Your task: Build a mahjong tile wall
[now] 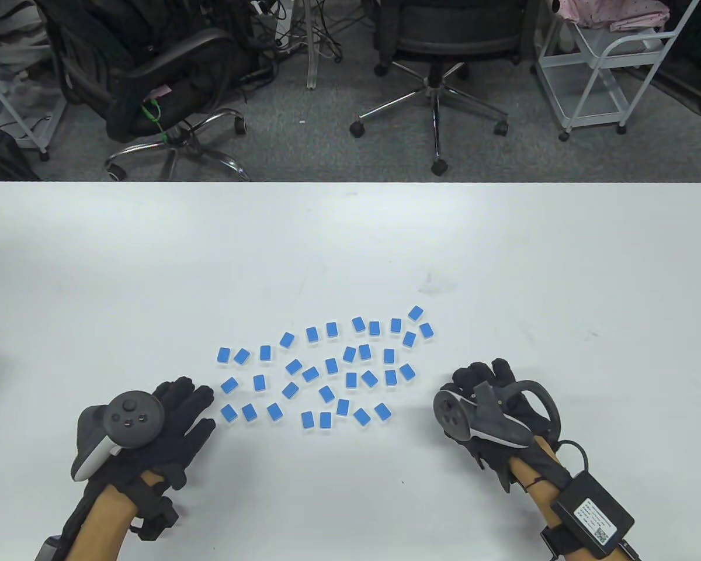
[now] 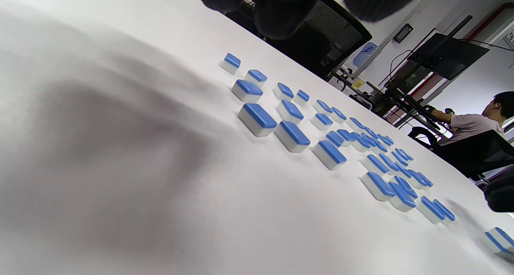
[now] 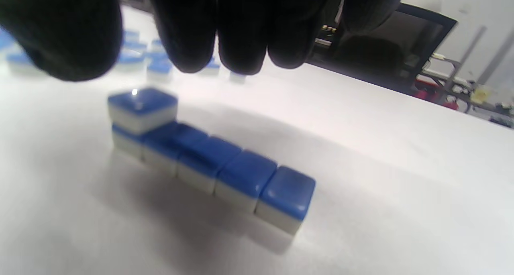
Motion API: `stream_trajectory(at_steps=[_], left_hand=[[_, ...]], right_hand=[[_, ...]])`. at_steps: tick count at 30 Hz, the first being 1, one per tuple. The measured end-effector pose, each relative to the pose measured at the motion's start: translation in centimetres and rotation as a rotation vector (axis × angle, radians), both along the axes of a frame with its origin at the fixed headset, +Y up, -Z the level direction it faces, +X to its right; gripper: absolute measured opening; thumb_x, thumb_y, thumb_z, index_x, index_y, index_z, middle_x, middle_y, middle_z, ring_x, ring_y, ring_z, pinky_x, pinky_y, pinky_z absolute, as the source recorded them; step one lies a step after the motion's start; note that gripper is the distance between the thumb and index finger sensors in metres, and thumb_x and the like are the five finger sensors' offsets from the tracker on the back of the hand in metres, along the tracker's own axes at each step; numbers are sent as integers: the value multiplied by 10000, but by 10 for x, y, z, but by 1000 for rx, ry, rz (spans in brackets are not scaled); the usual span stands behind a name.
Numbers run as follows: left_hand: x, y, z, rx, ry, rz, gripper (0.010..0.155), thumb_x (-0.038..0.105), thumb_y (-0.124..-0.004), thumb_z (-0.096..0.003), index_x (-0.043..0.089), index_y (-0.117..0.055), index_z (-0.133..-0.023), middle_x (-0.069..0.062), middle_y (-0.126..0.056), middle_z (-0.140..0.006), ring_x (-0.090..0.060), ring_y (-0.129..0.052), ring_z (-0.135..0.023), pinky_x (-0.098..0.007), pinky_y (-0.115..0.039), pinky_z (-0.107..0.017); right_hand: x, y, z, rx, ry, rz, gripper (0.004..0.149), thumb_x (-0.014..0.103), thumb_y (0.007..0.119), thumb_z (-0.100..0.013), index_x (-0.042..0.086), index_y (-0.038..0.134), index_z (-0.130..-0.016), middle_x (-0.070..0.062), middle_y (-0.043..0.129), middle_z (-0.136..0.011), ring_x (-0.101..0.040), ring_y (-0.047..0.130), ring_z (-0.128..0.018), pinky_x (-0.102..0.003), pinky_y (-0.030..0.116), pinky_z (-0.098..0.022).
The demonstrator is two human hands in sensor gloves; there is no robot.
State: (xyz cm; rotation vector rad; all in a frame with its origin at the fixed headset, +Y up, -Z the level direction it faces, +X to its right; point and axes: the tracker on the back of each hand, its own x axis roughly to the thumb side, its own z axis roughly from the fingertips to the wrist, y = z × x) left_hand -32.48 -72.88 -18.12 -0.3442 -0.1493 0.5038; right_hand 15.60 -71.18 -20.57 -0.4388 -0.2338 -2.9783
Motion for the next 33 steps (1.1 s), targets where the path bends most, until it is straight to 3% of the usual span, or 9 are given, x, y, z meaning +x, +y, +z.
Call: stream_trajectory(at_steps=[6,12,19,25,33], left_hand=[[1,1,0,9,-3,-6,677,591,-569,-509,321,-476,-1124,-49,-279,-1207,-369,-227,-1120,-670,-243,-766],[1,2,1,22,-5,-7,677,590,-570,-510,319,-480,-1123,-49,-286,-1207,-370,-231,-1121,-670,-245,-766],[1,2,-1,19,-8,-9,679,589,-570,-510,316,-482,-1125,-48,-284,-1208,-370,-231,-1121,-671,-244,-766],[1,2,-1,20,-11,-10,678,589,-570,-510,318,-481,-1124,-49,-287,-1207,-369,-233,-1122,-671,-245,-766],[2,2,-3,14,-10,-13,679,589,-570,-510,316,-480,-1125,-48,-287,-1208,-369,-232,-1122,-671,-244,-767]], right_hand=[[18,8,-20,25,-144,-132,602,526,781,-363,296,682,-911,-24,797,-968,-340,766,-925,-635,546,-731],[-6,4,-62,-13,-198,64,562,490,812,-364,350,698,-896,23,866,-919,-302,837,-881,-600,599,-725],[-46,-8,-103,-64,-262,192,652,461,849,-362,439,561,-947,72,738,-1038,-276,760,-960,-602,541,-769],[-60,-22,-119,-67,-318,299,654,479,852,-357,462,556,-940,100,761,-1016,-260,769,-954,-594,538,-776],[-64,-27,-118,-12,-321,295,527,428,886,-351,379,730,-852,98,919,-842,-203,892,-839,-535,648,-731]])
